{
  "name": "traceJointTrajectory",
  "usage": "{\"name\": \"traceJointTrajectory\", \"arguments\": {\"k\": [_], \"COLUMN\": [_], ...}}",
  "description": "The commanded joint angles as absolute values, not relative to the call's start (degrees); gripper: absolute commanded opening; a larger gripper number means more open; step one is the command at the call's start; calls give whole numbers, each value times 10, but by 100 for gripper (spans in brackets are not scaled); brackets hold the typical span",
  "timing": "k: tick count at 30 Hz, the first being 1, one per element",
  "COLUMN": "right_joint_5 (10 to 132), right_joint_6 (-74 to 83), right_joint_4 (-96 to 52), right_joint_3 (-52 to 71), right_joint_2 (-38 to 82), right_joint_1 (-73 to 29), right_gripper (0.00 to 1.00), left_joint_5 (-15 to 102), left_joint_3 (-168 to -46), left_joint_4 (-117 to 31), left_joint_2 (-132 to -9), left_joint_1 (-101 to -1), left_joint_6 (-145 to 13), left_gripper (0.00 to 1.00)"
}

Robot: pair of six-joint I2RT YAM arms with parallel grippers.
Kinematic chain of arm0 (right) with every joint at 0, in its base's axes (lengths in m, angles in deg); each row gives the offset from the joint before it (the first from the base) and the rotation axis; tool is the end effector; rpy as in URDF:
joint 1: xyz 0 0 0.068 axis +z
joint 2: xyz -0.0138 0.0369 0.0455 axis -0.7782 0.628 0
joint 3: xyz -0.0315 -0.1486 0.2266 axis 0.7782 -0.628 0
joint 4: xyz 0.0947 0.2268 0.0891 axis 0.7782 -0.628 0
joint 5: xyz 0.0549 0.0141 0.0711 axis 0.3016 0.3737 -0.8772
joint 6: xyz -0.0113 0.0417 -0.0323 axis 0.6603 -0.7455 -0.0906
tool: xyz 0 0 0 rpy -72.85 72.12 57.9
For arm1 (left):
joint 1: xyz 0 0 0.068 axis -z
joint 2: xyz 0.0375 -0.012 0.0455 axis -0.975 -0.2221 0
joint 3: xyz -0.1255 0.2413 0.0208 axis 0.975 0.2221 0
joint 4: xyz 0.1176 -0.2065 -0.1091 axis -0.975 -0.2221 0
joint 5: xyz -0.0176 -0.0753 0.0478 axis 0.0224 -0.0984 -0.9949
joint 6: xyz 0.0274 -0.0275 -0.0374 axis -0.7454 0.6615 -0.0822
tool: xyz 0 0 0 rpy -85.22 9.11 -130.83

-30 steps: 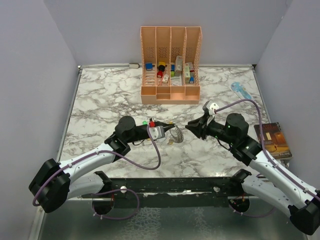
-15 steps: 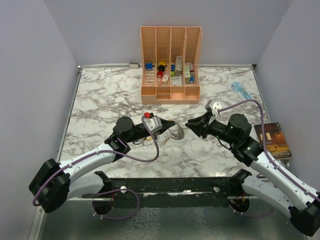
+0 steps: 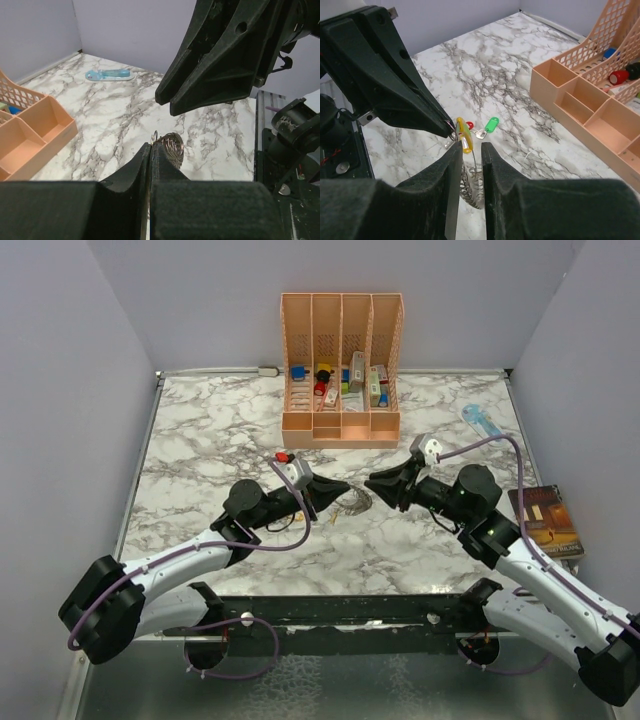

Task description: Put the keys on the keyring

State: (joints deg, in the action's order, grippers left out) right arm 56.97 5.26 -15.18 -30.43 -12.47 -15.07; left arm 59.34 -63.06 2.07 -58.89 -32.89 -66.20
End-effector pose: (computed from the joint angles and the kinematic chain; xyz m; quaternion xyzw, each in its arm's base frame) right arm 0.1519 0.1270 0.3093 -0.3134 0.6616 0.3700 0.5720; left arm 0.1624 -0.1784 0.2795 0.3291 0.5444 -0.4698 0.6121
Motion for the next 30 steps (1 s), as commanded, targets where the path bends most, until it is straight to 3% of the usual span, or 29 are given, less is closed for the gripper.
{"name": "traceJointTrajectory", "arguments": {"k": [1,9,17,30], "right_joint_5": [522,481,479,426], "right_joint_6": [49,80,85,62], "right_joint_4": [-110,-152,-161,-89], "right_joint_3": [-309,-309,-326,-334], "right_joint_2": [-125,-136,-145,-108], "right_joint_1": [-148,-148,-148,-148], "right_gripper": [24,40,49,49], "left_joint_5": [582,594,633,653], "left_joint_3": [-616,-602,-595,-583], "left_joint_4": [67,81,102,125], "left_joint_2": [-584,-569,-555,-551], "left_joint_1": [-326,-326,-325,-326], "left_joint_6": [-624,-602,-542,-532], "left_gripper": [0,0,0,0]}}
